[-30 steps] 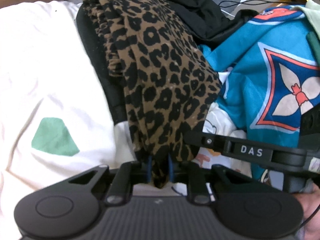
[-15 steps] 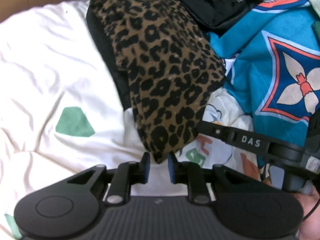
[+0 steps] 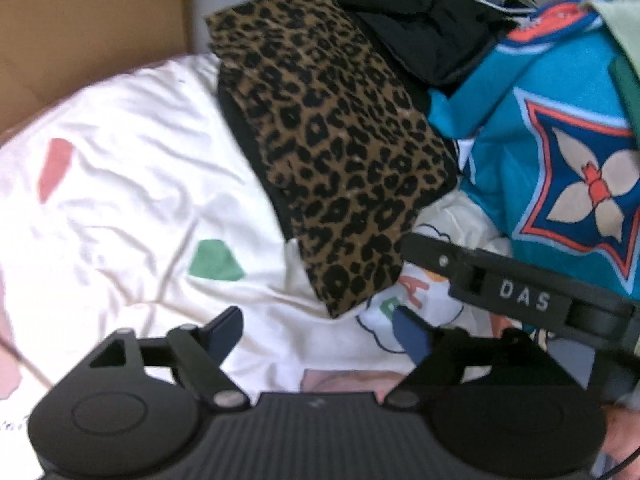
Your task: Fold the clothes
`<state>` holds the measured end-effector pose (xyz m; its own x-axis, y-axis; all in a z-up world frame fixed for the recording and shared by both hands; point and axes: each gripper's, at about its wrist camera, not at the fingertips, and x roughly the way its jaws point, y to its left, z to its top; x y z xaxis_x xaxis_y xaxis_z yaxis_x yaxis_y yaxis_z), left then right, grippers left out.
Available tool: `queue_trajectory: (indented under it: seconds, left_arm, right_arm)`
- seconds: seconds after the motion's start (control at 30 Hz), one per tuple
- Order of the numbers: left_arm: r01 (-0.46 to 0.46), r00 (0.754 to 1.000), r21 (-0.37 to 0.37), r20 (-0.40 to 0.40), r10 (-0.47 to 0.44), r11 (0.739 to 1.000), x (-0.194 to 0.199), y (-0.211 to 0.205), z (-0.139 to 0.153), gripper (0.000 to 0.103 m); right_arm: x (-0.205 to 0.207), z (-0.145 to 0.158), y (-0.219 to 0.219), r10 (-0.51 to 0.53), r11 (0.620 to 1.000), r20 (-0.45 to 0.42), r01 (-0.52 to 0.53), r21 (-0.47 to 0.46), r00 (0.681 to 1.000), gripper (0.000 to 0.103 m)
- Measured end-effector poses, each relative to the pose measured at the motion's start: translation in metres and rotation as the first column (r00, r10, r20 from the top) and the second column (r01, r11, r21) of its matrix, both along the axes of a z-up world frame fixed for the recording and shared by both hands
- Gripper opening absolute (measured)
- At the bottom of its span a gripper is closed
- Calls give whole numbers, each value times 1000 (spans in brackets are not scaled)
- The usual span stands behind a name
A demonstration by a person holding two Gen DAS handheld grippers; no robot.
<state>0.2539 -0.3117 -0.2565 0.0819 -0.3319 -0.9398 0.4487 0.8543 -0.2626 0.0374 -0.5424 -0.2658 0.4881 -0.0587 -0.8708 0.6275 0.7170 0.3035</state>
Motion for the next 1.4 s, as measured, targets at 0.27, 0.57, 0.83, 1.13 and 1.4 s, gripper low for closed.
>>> queue_trajectory:
  seconds: [0.27, 0.57, 0.83, 1.13, 1.4]
  left_arm:
    - [-38, 999, 33, 40, 36, 999, -6, 32, 60, 94]
    - [-85, 994, 62, 72, 81, 994, -18, 72, 112, 99]
    - [-140, 982, 101, 140, 126, 985, -24, 111, 176, 102]
    - [-183, 962, 176, 236, 139, 967, -34, 158, 243, 103]
    - [-291, 936, 163, 252, 246, 943, -52, 213, 291, 103]
  right_arm:
    - [3, 50, 12, 12, 1000, -15, -12, 15, 1000, 97]
    - [3, 99, 5, 7, 1000, -57, -6, 2, 998, 103]
    - [10, 168, 11, 11, 1000, 1, -11, -21, 1000, 103]
    - [21, 249, 34, 94, 994, 71, -98, 55, 993, 103]
    - [3, 293, 63, 135, 986, 131, -146, 75, 982, 103]
